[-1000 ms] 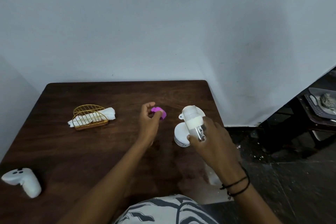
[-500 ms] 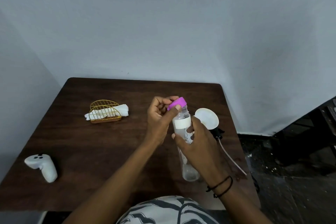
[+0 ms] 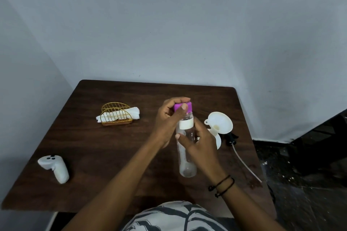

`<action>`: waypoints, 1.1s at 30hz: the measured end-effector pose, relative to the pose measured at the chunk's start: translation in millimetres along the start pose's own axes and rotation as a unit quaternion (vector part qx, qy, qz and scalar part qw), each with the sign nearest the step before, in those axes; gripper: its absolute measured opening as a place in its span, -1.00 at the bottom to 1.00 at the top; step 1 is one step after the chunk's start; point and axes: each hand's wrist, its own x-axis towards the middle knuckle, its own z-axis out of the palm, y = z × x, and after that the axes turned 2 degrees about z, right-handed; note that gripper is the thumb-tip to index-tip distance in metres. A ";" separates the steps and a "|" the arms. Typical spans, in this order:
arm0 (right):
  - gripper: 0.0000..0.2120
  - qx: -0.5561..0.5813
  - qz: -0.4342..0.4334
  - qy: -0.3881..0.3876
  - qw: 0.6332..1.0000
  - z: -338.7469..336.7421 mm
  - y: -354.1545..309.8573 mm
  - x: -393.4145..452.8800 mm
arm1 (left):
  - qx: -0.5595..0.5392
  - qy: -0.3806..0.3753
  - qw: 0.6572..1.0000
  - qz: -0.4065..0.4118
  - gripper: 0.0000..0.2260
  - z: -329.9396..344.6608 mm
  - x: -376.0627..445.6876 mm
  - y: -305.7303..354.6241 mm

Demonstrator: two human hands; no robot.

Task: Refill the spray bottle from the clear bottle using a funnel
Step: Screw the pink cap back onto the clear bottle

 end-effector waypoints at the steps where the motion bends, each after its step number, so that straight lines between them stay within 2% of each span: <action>1: -0.63 0.003 0.000 -0.001 1.000 1.5 1.3 0.7 | -0.026 0.023 0.999 -0.014 -0.76 2.9 -1.9 -2.2; 4: -0.62 0.009 -0.002 -0.004 1.000 4.5 4.4 1.0 | -0.100 0.051 0.992 -0.050 -0.76 5.2 -4.2 -6.7; 7: -0.56 0.004 -0.002 -0.003 1.000 6.3 4.9 -0.2 | -0.124 0.039 0.990 -0.060 -0.63 5.4 -5.0 -6.3; 9: -0.56 0.005 -0.005 0.003 1.000 7.1 4.1 0.1 | -0.094 0.048 0.993 -0.060 -0.58 7.1 -7.5 -4.4; 12: -0.60 0.015 -0.011 0.004 1.000 7.8 4.1 2.2 | -0.015 0.102 0.995 -0.010 -0.63 7.0 -9.8 -8.5; 15: -0.60 0.018 -0.002 0.003 1.000 8.2 5.5 3.6 | -0.010 0.133 0.991 0.006 -0.74 5.9 -8.1 -12.2; 17: -0.57 0.016 0.001 0.003 1.000 8.2 6.9 3.7 | -0.017 0.127 0.992 -0.001 -0.82 6.4 -6.0 -13.4; 23: -0.61 0.008 -0.003 0.006 1.000 8.1 1.5 5.9 | 0.034 0.121 0.992 0.019 -0.70 8.2 -8.3 -16.7; 26: -0.59 0.012 0.009 0.003 1.000 7.6 4.3 7.9 | 0.018 0.124 0.992 -0.001 -0.82 10.7 -6.0 -14.0; 29: -0.58 0.015 0.012 0.000 1.000 5.9 5.6 9.3 | 0.017 0.114 0.993 -0.009 -0.69 11.6 -5.6 -14.2; 33: -0.62 0.024 0.017 0.003 1.000 4.3 2.9 11.4 | 0.040 0.122 0.992 0.011 -0.68 16.0 -8.1 -12.9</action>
